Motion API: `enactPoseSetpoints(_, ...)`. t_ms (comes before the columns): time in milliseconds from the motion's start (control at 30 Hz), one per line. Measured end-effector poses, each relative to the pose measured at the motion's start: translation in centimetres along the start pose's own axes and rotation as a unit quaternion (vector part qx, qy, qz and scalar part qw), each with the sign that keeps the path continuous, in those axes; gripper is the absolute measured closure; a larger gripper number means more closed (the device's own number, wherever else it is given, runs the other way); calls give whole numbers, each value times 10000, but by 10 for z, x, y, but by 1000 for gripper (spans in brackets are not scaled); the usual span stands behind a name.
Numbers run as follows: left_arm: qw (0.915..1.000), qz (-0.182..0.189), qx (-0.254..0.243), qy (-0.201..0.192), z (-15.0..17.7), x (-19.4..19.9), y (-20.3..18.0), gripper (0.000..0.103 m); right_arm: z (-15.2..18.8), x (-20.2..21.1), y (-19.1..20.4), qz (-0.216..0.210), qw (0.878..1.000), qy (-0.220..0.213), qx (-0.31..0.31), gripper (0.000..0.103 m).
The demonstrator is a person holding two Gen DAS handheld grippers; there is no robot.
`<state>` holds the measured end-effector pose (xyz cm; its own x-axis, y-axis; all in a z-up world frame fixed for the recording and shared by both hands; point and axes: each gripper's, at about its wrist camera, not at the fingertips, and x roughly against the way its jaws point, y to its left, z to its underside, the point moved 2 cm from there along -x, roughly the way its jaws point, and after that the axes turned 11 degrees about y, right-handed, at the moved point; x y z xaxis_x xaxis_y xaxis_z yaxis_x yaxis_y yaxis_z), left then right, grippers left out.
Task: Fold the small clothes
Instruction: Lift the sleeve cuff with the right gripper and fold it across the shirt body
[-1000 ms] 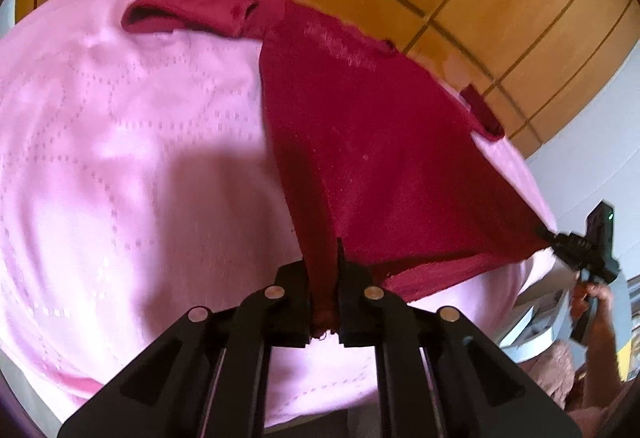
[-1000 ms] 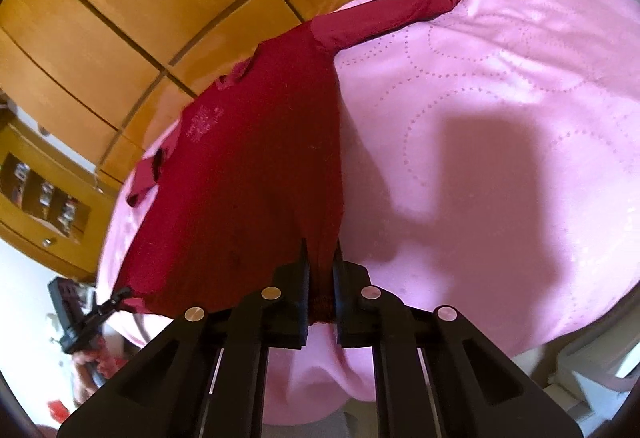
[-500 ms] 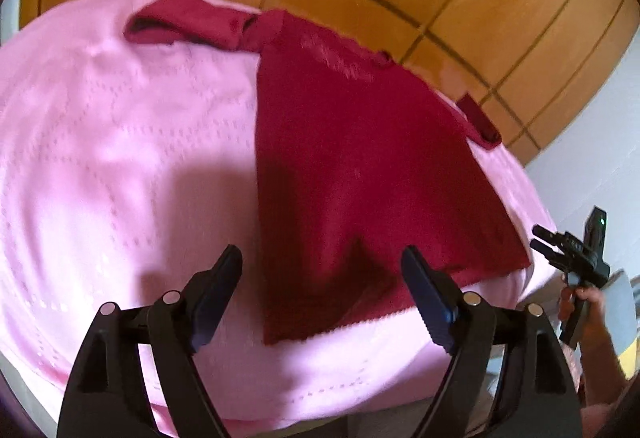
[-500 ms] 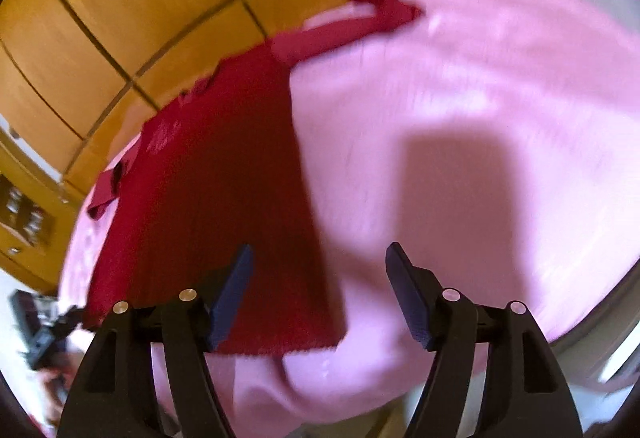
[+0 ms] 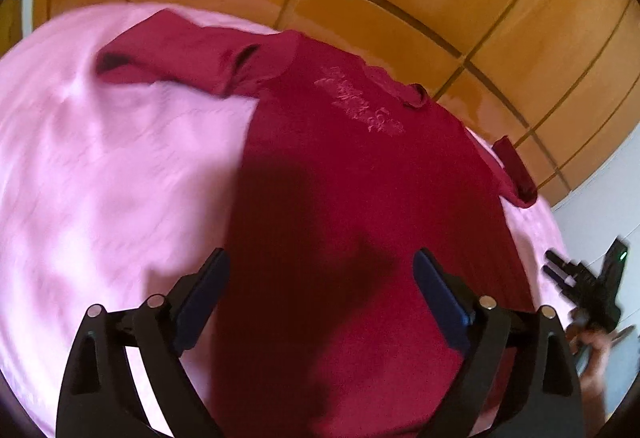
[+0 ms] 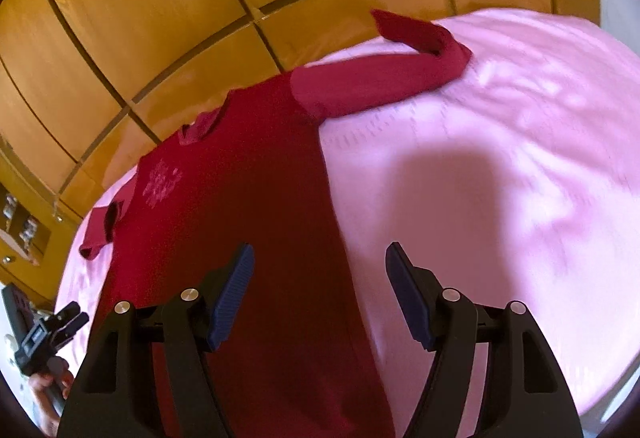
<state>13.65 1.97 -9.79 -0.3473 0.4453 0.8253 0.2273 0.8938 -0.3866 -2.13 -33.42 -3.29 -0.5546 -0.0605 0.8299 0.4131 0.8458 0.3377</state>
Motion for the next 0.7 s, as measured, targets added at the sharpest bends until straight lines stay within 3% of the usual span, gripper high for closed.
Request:
enactPoseSetpoints(167, 9972, -633, -380, -72, -35, -32, -19, 5, -59, -3, 0, 571, 9965, -542, 296, 35)
enactPoseSetpoints(400, 9868, -1590, -194, -239, -80, -58, 4, 2, -167, -25, -13, 1824, 9772, -795, 737, 35)
enactPoseSetpoints(567, 9891, -1442, 303, -16, -82, -81, 31, 2, -226, -61, -20, 2507, 9609, -574, 1023, 35)
enactPoseSetpoints(700, 9887, -1476, 241, -113, -77, -81, 29, 2, -250, -88, -31, 2570, 9617, -320, 896, 35)
